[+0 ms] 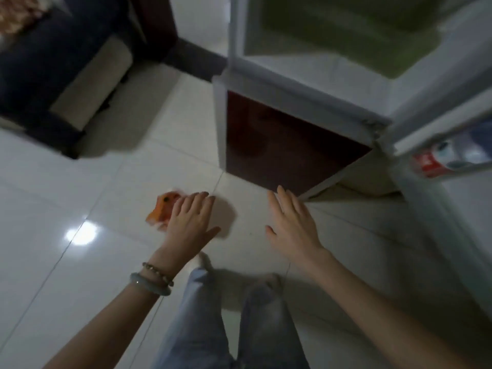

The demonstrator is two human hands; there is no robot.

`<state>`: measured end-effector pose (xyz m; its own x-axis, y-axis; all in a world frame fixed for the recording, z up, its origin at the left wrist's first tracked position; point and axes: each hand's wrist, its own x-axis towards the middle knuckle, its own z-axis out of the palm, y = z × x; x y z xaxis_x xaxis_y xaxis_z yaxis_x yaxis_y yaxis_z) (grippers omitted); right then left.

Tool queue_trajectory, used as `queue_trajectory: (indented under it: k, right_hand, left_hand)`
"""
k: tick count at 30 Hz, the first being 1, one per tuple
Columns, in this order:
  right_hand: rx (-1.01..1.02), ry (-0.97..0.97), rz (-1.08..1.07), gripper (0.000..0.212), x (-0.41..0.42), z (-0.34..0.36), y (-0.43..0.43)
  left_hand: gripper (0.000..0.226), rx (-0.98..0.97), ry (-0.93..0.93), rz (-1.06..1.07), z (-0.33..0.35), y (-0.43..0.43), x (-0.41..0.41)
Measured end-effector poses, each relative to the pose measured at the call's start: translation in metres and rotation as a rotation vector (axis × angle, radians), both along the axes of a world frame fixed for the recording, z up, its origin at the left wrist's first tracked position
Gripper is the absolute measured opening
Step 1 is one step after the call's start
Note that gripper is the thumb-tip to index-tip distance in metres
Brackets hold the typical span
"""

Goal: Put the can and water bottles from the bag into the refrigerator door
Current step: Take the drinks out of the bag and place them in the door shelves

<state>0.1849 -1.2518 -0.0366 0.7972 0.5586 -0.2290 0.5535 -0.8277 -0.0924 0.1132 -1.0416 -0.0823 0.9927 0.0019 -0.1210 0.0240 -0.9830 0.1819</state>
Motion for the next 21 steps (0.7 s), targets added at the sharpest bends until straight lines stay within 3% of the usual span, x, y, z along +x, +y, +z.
queue_trajectory:
  k: [10, 17, 21]
  right_hand:
    - [0.065, 0.252, 0.221, 0.068, 0.012, -0.158, 0.158]
    - [0.134, 0.302, 0.348, 0.062, 0.026, -0.303, 0.217]
    - [0.169, 0.317, 0.461, 0.056, 0.026, -0.41, 0.259]
  left_hand:
    - [0.071, -0.02, 0.282, 0.212, -0.141, 0.146, -0.058]
    - [0.065, -0.092, 0.286, 0.405, -0.293, 0.197, -0.05]
    - [0.057, -0.119, 0.302, 0.406, -0.399, 0.212, -0.045]
